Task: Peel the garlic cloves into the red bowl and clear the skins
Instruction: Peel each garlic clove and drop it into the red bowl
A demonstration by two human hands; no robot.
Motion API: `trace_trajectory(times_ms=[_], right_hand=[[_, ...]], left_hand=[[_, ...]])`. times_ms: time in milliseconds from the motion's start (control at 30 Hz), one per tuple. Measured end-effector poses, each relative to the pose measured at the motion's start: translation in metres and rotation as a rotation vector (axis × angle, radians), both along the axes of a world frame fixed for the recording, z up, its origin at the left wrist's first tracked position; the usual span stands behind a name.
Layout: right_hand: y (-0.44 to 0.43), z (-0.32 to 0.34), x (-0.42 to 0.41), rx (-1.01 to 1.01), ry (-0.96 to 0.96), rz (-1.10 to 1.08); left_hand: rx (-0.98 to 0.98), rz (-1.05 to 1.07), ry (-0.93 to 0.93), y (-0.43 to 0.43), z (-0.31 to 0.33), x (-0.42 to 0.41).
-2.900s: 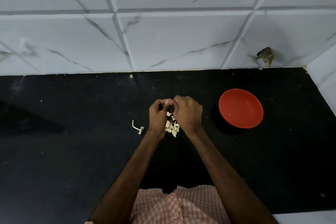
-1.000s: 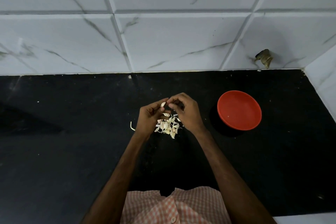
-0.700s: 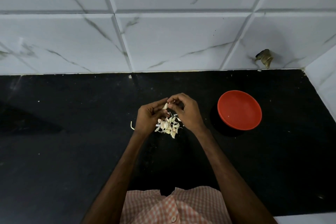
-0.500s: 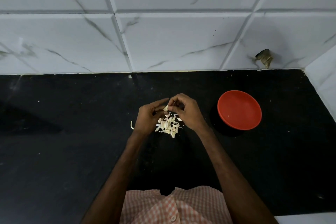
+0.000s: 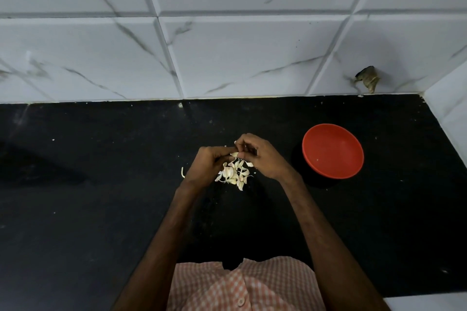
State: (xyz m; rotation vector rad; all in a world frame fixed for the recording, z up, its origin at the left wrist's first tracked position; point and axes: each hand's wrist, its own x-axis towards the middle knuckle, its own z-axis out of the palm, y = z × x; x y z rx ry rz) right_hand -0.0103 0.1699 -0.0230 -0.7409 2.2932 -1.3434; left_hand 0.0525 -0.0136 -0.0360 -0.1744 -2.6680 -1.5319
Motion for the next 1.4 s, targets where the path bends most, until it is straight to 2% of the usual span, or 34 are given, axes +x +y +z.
trace_trajectory(times_ms=[300,667,1233,1400], right_hand=[[-0.004,-0.007,0.004,-0.062,0.035,-0.080],[-0.008,-0.008,0.011,0.086,0.298,-0.074],[-0.008,-0.004,0.013,0.027,0.198,-0.062],[-0.008,-0.004,0.014,0.050,0.242,-0.099]], left_hand=[[-0.026,0.051,0.006,0.005,-0.001,-0.003],[-0.028,0.130,-0.009,0.015,-0.003,-0.001],[0.031,0.152,-0.063,0.019,-0.008,-0.002],[0.017,0.170,-0.095,0.021,-0.010,-0.003]])
